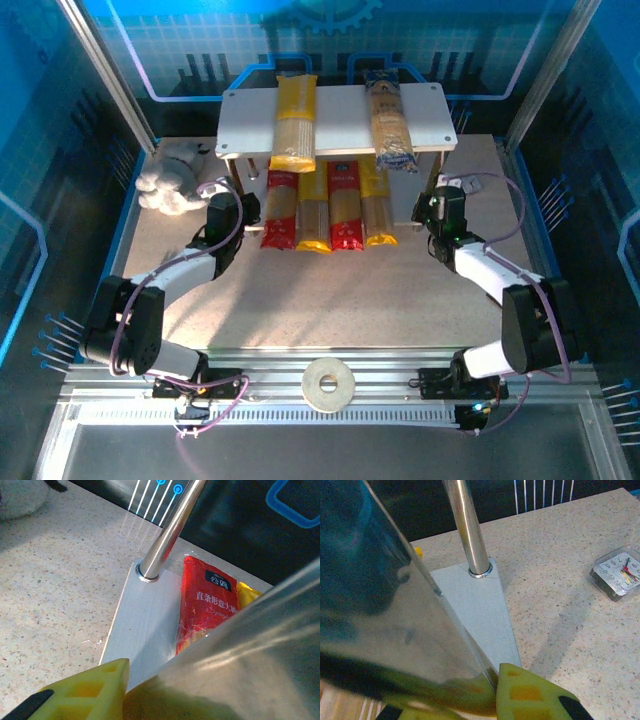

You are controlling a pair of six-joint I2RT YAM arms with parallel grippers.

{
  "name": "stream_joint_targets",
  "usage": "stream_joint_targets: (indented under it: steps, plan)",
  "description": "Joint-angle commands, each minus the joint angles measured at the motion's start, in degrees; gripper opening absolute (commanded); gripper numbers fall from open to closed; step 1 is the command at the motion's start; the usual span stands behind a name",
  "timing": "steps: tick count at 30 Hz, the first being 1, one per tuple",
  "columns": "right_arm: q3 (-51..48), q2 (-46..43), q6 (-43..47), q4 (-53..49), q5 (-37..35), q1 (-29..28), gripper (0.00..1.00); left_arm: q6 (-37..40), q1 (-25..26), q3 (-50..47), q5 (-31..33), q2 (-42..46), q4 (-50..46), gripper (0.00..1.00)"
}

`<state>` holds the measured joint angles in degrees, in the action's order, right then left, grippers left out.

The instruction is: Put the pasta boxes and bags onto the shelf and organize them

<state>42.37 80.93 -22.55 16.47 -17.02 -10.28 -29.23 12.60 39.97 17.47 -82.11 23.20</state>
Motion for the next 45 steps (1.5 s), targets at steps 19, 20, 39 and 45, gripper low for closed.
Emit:
stream_joint_targets:
  steps: [19, 20, 39, 45]
  plan:
    - [-2.77, -12.55, -5.21, -7.54, -4.98, -0.26, 0.98, -2.93, 0.47, -3.37, 9.57, 16.22, -15.5, 0.99]
    - [-3.08, -14.58, -5.23, -9.09, -5.17, -0.26, 0.98, -3.25, 1.2, -4.26, 10.02, 18.61, -17.43, 0.99]
    - [-1.52, -36.2, -1.86, -45.6, -3.67, -0.44, 1.0, 23.35, 3.93, -4.89, 18.38, 19.88, -19.54, 0.99]
    - [-0.97, -33.76, -1.05, -45.06, -3.02, -0.44, 1.0, 26.75, -1.94, -12.86, 14.03, 12.17, 4.35, 0.99]
